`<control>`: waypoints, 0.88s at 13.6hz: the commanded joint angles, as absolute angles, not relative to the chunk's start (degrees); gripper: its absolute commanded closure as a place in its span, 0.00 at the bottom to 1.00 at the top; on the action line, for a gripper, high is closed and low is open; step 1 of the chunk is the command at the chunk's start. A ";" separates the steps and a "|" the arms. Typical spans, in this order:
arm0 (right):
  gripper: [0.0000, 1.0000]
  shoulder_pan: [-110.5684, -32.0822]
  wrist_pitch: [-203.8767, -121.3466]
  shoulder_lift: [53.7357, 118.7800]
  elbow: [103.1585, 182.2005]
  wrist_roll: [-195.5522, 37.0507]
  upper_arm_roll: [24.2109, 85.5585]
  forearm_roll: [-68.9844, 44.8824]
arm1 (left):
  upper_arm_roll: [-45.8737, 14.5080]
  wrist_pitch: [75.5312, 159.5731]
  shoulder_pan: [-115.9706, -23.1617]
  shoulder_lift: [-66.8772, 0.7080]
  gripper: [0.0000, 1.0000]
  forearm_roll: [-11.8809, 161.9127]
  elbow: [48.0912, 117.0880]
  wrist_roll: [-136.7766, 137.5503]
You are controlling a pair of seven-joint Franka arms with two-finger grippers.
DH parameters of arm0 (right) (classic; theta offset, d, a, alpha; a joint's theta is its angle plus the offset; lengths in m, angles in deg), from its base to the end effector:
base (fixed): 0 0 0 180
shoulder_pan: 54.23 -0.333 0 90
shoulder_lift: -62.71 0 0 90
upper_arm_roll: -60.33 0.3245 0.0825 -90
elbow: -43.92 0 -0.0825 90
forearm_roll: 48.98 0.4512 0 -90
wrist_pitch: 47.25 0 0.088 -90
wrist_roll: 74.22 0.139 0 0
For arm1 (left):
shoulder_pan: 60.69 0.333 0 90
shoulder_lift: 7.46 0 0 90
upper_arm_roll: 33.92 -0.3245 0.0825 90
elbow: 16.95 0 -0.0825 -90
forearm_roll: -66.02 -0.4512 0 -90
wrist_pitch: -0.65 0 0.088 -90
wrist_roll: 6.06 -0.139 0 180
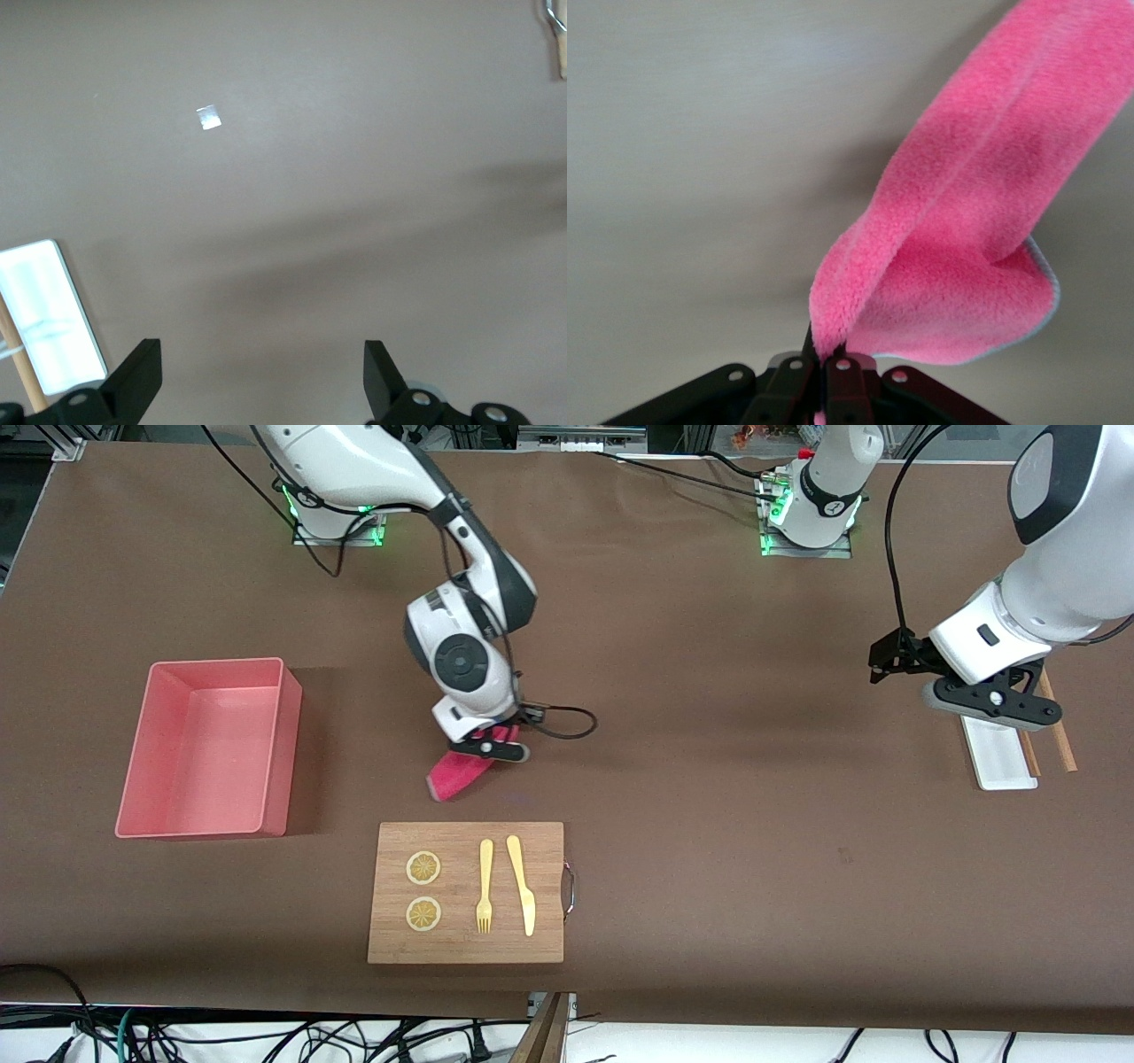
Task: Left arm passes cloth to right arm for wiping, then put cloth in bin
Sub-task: 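Wipe the cloth across the table with the right gripper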
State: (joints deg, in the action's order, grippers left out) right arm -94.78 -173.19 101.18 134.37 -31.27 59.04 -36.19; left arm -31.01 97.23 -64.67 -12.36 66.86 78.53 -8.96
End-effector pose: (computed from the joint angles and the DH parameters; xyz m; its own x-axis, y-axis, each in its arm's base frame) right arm 0.5720 0.4868 0.1742 0.9704 -0.1867 -0.1530 -0.1997 -0.9770 -0.0743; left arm 0.6424 -0.0786 0.5047 0.9836 -0.1682 -0.0651 -0.1671 -0.9857 0.0221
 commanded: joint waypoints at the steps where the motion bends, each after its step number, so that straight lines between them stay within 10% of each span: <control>1: 1.00 -98.60 -172.41 106.11 125.07 -23.80 58.49 -34.66 | -29.19 98.04 -61.06 -9.31 0.00 66.29 80.88 -6.50; 7: 1.00 -93.71 -164.16 104.38 118.27 -19.11 62.69 -35.36 | -25.75 95.14 -60.43 -10.36 0.00 65.41 77.10 -1.58; 12: 1.00 -81.59 -163.89 97.52 134.94 -36.90 63.67 -35.27 | -25.75 95.05 -60.43 -10.63 0.00 65.58 76.22 -1.23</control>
State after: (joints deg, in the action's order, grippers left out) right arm -86.27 -163.33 102.21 125.79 -28.97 62.04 -35.55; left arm -26.29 95.76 -60.55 -10.22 66.85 77.91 -2.00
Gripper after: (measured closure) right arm 0.978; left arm 0.000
